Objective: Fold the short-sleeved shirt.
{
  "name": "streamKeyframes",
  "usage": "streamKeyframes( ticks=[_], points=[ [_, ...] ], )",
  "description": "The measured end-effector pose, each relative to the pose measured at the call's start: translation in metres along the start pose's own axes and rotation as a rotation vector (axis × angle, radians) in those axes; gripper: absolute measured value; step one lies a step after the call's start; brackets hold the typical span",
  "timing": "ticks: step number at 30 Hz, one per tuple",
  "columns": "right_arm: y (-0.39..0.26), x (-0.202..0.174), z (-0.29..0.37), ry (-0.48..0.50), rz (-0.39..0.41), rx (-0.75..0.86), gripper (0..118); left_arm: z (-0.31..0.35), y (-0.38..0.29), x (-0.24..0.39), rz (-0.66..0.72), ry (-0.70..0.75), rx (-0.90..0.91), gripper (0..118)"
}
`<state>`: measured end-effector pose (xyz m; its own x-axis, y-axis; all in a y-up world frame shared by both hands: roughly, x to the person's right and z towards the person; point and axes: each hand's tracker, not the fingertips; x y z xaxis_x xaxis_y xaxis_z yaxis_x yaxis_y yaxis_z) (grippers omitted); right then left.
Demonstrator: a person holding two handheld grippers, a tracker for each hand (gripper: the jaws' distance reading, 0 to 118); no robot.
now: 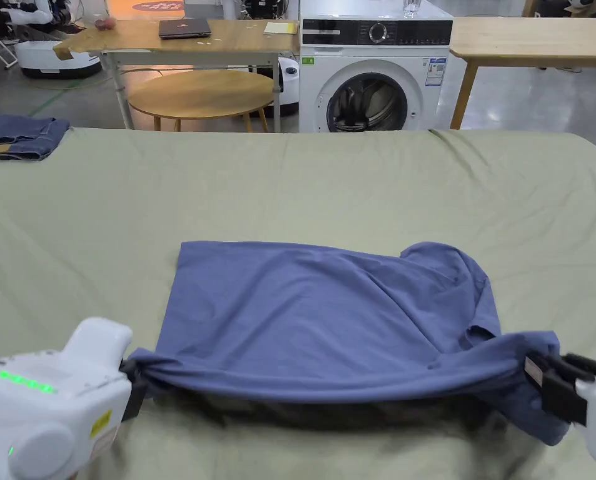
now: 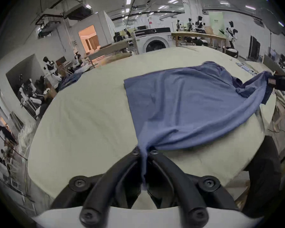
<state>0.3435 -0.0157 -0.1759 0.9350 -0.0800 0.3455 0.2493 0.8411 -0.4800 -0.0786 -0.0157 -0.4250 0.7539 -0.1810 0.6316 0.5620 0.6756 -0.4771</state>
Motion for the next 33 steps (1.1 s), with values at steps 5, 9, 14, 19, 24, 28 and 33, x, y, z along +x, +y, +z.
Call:
streamKeyframes(
  ticks=[5, 9, 14, 19, 24, 28, 33],
  points=[
    [0.033, 0.001, -0.089, -0.090, 0.056, -0.081, 9, -0.082, 0.057, -0.008, -0.025, -0.009, -0.173, 0],
    [0.035, 0.010, -0.155, -0.135, 0.049, -0.179, 9, -0.138, 0.077, -0.012, 0.029, -0.078, -0.277, 0],
    [0.028, 0.019, -0.157, -0.129, 0.053, -0.188, 22, -0.131, 0.077, -0.016, 0.044, -0.062, -0.281, 36],
    [0.011, -0.001, -0.087, -0.093, 0.065, -0.062, 112, -0.044, 0.039, -0.004, 0.192, 0.013, 0.149, 92],
    [-0.031, -0.049, -0.011, -0.015, -0.049, 0.141, 77, 0.009, -0.030, 0.035, 0.299, 0.027, 0.276, 82],
    [-0.060, -0.076, 0.013, -0.050, -0.112, 0.201, 0, 0.004, -0.080, 0.046, 0.366, 0.010, 0.232, 0],
    [-0.064, -0.082, 0.017, -0.024, -0.061, 0.168, 0, 0.004, -0.091, 0.049, 0.344, 0.001, 0.178, 0]
  ],
)
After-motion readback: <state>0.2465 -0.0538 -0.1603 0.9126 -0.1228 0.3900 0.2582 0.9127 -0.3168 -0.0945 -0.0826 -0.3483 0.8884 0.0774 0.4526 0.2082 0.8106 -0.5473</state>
